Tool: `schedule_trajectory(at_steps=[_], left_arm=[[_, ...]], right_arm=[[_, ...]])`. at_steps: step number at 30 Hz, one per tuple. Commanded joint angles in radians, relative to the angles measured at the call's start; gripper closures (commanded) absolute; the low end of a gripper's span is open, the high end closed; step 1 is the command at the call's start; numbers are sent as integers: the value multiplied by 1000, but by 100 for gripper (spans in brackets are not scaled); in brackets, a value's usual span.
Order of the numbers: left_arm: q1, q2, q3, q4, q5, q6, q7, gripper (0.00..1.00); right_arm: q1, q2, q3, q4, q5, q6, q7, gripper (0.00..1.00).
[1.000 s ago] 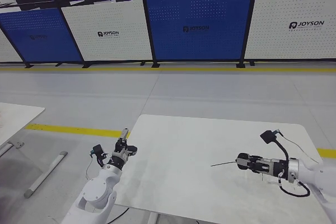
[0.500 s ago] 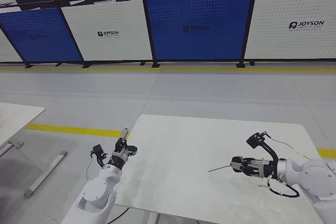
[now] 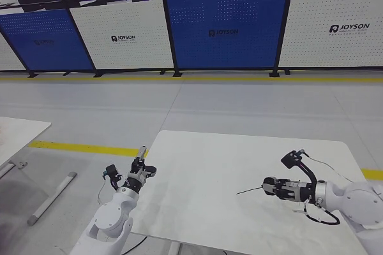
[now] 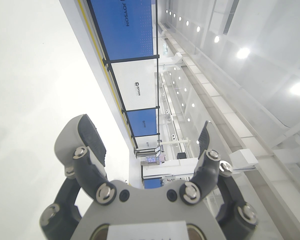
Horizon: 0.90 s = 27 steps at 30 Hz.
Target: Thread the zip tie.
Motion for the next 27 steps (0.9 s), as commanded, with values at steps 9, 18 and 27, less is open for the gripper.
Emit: schedule_trajectory(at_steps=[9, 18, 27], left_arm=[[0, 0, 0, 0, 0, 0, 0, 0], [0, 0, 0, 0, 0, 0, 0, 0], [-5, 1, -11, -24, 1, 32, -8, 0]], right_arm=[[57, -13, -70, -22, -141, 0, -122, 100], [100, -11, -137, -6, -111, 0, -160, 100], [100, -11, -137, -6, -111, 0, -160, 100]])
